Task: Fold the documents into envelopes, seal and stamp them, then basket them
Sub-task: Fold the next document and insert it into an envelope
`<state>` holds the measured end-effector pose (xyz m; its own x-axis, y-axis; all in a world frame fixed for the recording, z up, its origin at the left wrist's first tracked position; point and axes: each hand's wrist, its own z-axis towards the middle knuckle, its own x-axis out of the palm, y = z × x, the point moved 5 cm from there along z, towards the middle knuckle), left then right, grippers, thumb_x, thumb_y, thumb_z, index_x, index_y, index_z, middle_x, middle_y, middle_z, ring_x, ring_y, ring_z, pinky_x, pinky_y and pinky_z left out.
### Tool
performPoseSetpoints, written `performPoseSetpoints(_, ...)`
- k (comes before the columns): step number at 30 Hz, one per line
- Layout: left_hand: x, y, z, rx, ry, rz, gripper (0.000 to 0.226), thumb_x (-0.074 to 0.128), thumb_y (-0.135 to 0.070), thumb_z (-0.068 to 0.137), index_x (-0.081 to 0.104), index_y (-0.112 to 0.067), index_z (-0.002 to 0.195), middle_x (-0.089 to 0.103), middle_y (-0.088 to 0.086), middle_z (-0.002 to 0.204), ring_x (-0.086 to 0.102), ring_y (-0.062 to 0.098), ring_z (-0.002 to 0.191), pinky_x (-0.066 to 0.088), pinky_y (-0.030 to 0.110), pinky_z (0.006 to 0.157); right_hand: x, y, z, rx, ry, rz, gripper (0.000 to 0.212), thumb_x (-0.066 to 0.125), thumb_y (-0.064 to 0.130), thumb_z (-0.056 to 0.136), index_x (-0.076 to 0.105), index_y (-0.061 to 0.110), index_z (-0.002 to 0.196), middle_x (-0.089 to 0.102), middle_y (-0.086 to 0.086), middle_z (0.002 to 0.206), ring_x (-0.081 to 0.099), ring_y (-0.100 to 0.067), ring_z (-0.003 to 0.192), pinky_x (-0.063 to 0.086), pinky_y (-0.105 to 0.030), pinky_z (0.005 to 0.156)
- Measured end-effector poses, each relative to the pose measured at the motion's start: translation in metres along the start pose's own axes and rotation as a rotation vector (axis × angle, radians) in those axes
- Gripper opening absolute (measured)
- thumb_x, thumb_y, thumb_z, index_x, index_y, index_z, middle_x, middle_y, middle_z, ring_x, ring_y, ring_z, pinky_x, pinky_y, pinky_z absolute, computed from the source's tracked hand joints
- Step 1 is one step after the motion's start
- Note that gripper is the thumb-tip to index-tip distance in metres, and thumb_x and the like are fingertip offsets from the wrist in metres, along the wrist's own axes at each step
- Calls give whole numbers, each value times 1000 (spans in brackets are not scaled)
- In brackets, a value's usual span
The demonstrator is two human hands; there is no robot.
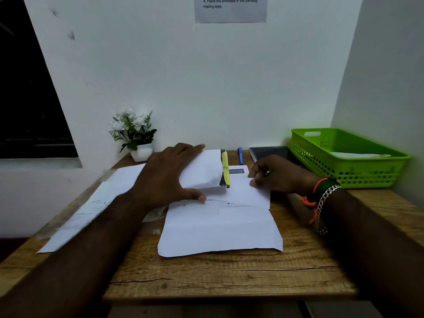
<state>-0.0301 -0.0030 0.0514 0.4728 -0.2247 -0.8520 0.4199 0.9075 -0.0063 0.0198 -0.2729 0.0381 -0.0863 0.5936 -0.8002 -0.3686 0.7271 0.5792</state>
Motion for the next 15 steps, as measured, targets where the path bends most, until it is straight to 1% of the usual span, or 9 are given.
performPoseSetpoints(1,-2,2,0,-10,-17,11,122,69,-90,56,25,-41,159,42,-14,149,46,13,129,38,39,101,-4,0,-1,9,-24,75,5,78,12,87,74,11,87,67,-1,79,59,-7,66,50,-27,62)
performPoseSetpoints(2,-3,5,1,-26,-31,19,122,69,-90,56,25,-41,158,42,-13,149,46,14,129,38,40,101,-8,-1,-3,29,-46,161,6,74,9,90,72,5,87,65,-4,76,57,-7,61,47,-24,54)
performPoseSetpoints(3,-4,8,1,-44,-43,27,121,68,-90,56,25,-42,158,43,-13,148,47,15,129,38,42,102,-13,-2,-5,56,-66,249,7,71,7,92,70,1,89,64,-7,75,56,-11,60,44,-23,49)
performPoseSetpoints(5,-7,14,1,-76,-65,40,121,63,-93,56,25,-42,158,43,-12,148,47,17,131,39,44,104,-23,-4,-9,87,-153,377,5,68,5,94,67,0,93,62,-10,77,56,-16,61,43,-21,46)
performPoseSetpoints(7,-10,19,0,-107,-90,39,121,58,-96,55,26,-41,158,43,-10,147,47,19,132,40,46,105,-36,-6,-10,63,-319,388,2,67,3,93,67,3,91,62,-11,77,55,-16,59,44,-20,42)
performPoseSetpoints(9,-14,23,-1,-128,-121,52,118,61,-93,57,28,-40,158,45,-9,146,48,21,131,41,47,104,-49,-10,-11,42,-477,411,5,68,3,92,67,6,89,61,-11,73,54,-18,57,44,-21,41)
performPoseSetpoints(11,-15,26,-2,-146,-145,97,118,68,-88,59,29,-38,158,47,-6,145,49,24,130,42,48,102,-60,-14,-13,26,-587,458,7,69,4,92,67,9,88,61,-9,69,55,-17,55,44,-22,43)
performPoseSetpoints(13,-16,29,-2,-185,-161,133,118,74,-83,60,29,-35,158,48,-4,145,49,25,131,41,48,101,-66,-15,-15,-1,-620,489,7,69,4,92,67,10,89,62,-8,68,56,-8,50,43,-21,42)
performPoseSetpoints(15,-18,30,-2,-217,-176,144,118,76,-80,60,29,-34,158,48,-3,145,48,25,132,41,47,101,-66,-11,-17,-31,-589,536,3,69,4,94,67,7,94,61,-7,68,54,-2,44,40,-18,38)
